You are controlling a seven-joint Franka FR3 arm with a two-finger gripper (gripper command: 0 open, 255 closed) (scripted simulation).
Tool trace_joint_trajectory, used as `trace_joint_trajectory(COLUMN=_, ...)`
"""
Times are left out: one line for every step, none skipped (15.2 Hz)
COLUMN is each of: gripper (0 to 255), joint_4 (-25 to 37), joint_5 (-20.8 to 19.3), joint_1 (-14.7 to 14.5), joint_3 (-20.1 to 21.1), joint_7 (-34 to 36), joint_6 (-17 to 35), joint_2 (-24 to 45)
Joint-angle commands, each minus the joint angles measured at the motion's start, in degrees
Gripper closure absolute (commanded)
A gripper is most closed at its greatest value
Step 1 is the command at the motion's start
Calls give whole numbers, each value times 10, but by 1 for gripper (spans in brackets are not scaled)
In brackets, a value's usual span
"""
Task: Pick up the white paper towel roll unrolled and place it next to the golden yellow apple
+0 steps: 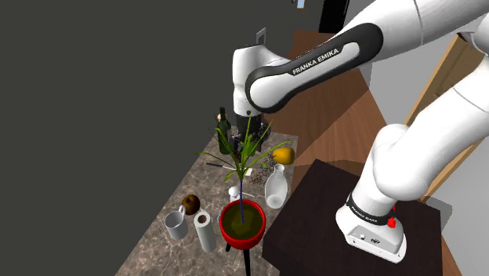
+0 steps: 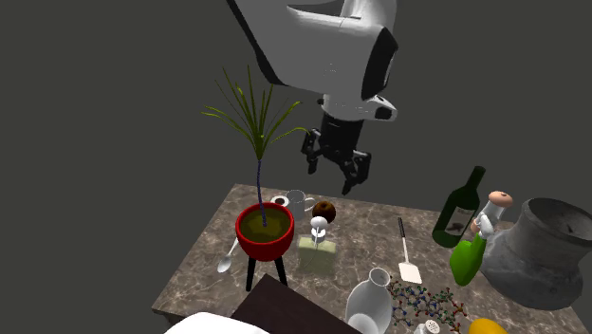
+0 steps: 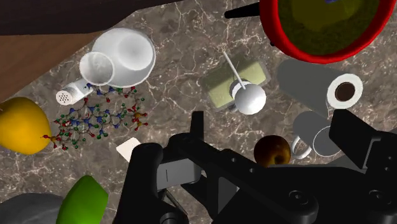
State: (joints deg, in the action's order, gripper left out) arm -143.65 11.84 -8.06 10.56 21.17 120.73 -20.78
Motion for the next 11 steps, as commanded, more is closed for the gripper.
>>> trace_joint_trajectory(gripper=0, joint_4=9, joint_5=3, joint_1=-6, joint_3=16, joint_7=18, joint_6=34, joint_2=39)
trace_joint_trajectory(gripper=0, joint_4=14, joint_5=3, joint_1=-9, joint_3=23, joint_7=26, joint_6=50, joint_2=59)
trace_joint_trajectory(gripper=0, joint_4=20, joint_5=2, joint_1=-11, joint_3=30, joint_7=35, joint_6=65, joint_2=80)
trace_joint_trajectory(gripper=0, joint_4=27, joint_5=0, joint_1=-13, joint_3=37, joint_7=45, joint_6=81, joint_2=101)
trace_joint_trajectory(gripper=0, joint_4=35, joint_5=-3, joint_1=-16, joint_3=43, joint_7=54, joint_6=95, joint_2=122)
trace_joint_trajectory(gripper=0, joint_4=43, joint_5=-7, joint_1=-18, joint_3=49, joint_7=64, joint_6=109, joint_2=144)
trace_joint_trajectory(gripper=0, joint_4=52, joint_5=-12, joint_1=-21, joint_3=55, joint_7=75, joint_6=123, joint_2=165)
trace_joint_trajectory(gripper=0, joint_4=62, joint_5=-18, joint_1=-24, joint_3=60, joint_7=86, joint_6=136, joint_2=188)
trace_joint_trajectory(gripper=0, joint_4=73, joint_5=-25, joint_1=-27, joint_3=64, joint_7=98, joint_6=148, joint_2=210)
trace_joint_trajectory(gripper=0, joint_4=84, joint_5=-33, joint_1=-30, joint_3=68, joint_7=109, joint_6=160, joint_2=232)
trace_joint_trajectory(gripper=0, joint_4=96, joint_5=-42, joint_1=-34, joint_3=70, joint_7=122, joint_6=170, joint_2=255)
